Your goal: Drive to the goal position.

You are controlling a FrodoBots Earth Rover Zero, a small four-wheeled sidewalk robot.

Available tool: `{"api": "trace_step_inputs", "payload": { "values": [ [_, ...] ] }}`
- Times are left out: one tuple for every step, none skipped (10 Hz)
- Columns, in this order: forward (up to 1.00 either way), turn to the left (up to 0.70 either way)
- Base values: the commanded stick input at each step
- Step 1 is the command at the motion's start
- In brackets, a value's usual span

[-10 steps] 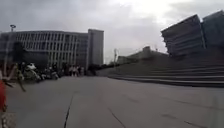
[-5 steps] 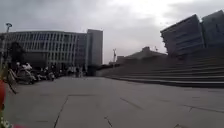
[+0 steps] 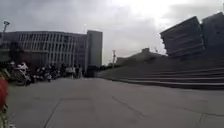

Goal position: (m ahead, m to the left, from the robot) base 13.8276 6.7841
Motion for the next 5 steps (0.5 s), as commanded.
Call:
{"api": "trace_step_inputs", "payload": {
  "values": [
    [0.70, 0.00],
    [0.70, 0.00],
    [0.70, 0.00],
    [0.70, 0.00],
    [0.70, 0.00]
  ]
}}
